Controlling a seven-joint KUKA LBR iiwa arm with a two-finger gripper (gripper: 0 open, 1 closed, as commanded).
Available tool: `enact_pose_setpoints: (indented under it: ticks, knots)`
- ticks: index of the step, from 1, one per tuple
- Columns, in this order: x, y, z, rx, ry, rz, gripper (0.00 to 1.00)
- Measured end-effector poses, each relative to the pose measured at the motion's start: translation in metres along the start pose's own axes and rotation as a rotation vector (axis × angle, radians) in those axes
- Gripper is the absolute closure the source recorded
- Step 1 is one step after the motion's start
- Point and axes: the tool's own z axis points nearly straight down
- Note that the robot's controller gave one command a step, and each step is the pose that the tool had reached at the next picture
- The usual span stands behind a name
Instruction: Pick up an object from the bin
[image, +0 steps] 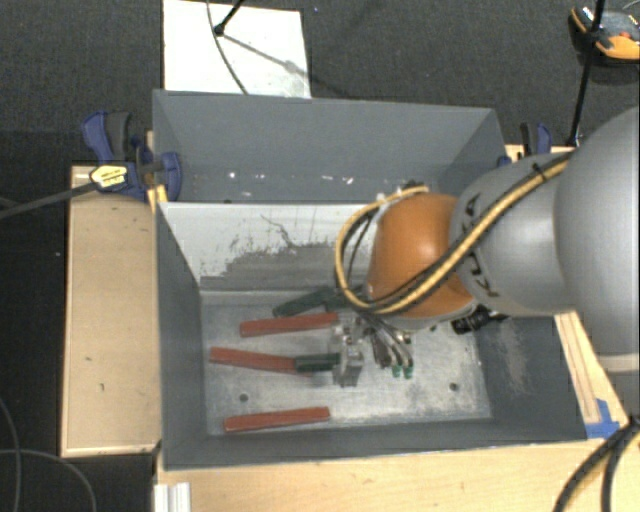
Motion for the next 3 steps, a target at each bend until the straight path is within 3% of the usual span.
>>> enact_pose_setpoints:
  ticks: [1,2,3]
  knots:
    - [0.0,0.0,0.0,0.0,0.0,0.0,1.0]
    - [0.014,-0.034,-0.094,0.001,0.001,-0.022,1.0]
    - [0.014,-0.034,-0.094,0.001,0.001,-0.022,1.0]
